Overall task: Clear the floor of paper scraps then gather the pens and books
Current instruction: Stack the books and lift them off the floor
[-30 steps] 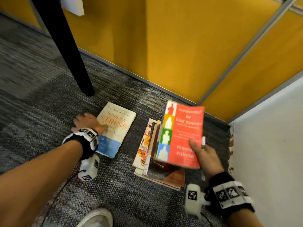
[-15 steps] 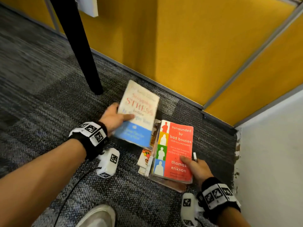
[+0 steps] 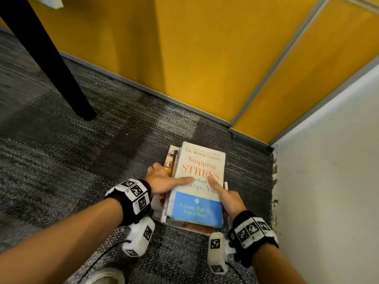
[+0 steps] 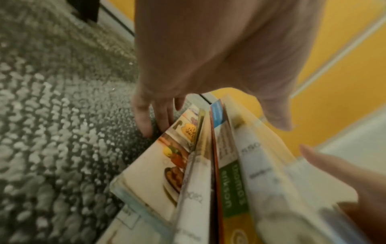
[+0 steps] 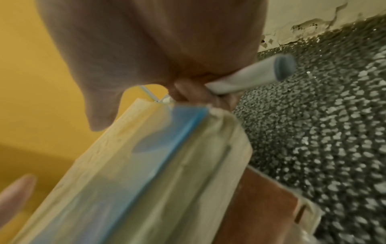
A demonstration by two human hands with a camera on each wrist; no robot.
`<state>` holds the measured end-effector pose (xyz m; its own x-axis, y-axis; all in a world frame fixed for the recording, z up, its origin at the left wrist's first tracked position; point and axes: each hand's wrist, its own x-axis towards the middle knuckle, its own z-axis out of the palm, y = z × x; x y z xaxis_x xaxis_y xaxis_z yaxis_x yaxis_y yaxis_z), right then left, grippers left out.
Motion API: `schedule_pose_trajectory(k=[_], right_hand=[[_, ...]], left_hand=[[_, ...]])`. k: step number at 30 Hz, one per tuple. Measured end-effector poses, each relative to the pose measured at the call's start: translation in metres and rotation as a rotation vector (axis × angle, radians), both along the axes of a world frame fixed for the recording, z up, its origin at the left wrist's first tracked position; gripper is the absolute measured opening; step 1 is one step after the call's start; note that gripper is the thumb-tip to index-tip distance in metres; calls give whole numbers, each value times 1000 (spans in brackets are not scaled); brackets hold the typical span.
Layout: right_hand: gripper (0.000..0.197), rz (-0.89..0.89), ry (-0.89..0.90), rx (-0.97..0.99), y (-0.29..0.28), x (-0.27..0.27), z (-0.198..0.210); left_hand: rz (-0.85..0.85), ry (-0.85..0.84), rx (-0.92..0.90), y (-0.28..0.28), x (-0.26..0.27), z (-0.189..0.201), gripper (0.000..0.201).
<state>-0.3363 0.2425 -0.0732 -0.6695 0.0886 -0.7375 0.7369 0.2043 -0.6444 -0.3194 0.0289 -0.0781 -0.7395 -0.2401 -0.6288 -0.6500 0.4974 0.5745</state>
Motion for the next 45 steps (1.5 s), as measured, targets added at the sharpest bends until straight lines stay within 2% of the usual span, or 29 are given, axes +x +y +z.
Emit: schedule_pose_trajectory(k=[2,5,7,8,11,16,19,20,23,24,26,28,31,34,36,37,41,45], right_hand=[[53,-7,-31,-34,0,-1,0],[60,5,-79,-86,-1,-6,-4],[57,9,-95,-102,-1,-9,-6],[53,9,-99,-96,-1,-11,-6],[51,0,-130,-138,-1,-13,-7],[59,-37,-197,-268,-1,-14,-7],[51,-11,-209,-324,1,-16,-2],[47,2,-202,-313,-1,-17,6],[47,19,-170,-314,-4,-19,42],[43,13,-156,-318,-5,-20,59],[43,15,-117,-308,-5,-20,97],[50,38,-80,-294,-6,-21,148],[45,72,-42,-278,-5,-18,230],[57,142,-29,-273,-2,-8,326],[49,150,-22,-264,1,6,396],[44,153,-29,-269,3,14,428],[43,231,-70,-270,-2,50,548],[41,303,-118,-248,-19,86,644]], left_hand=[[67,-37,89,-5,-6,-11,127],[145,-46,241,-9,-12,-30,103],[153,-61,252,-7,-15,-29,95],[139,-67,198,-5,-17,-27,101],[64,-127,46,5,-16,-16,138],[-18,-136,-13,23,-23,-4,134],[17,-160,154,19,-31,-12,137],[49,-175,243,16,-32,-13,130],[105,-200,531,6,-27,4,87],[126,-189,589,3,-26,21,78],[205,-161,643,-2,-24,68,79],[264,-123,641,-4,-24,122,88],[179,-117,626,-3,-19,214,111],[126,-106,578,-3,-8,318,122],[119,-117,562,-4,4,388,134],[117,-118,546,-5,12,419,138],[157,-117,542,-16,55,533,147],[280,-110,566,-29,109,631,140]])
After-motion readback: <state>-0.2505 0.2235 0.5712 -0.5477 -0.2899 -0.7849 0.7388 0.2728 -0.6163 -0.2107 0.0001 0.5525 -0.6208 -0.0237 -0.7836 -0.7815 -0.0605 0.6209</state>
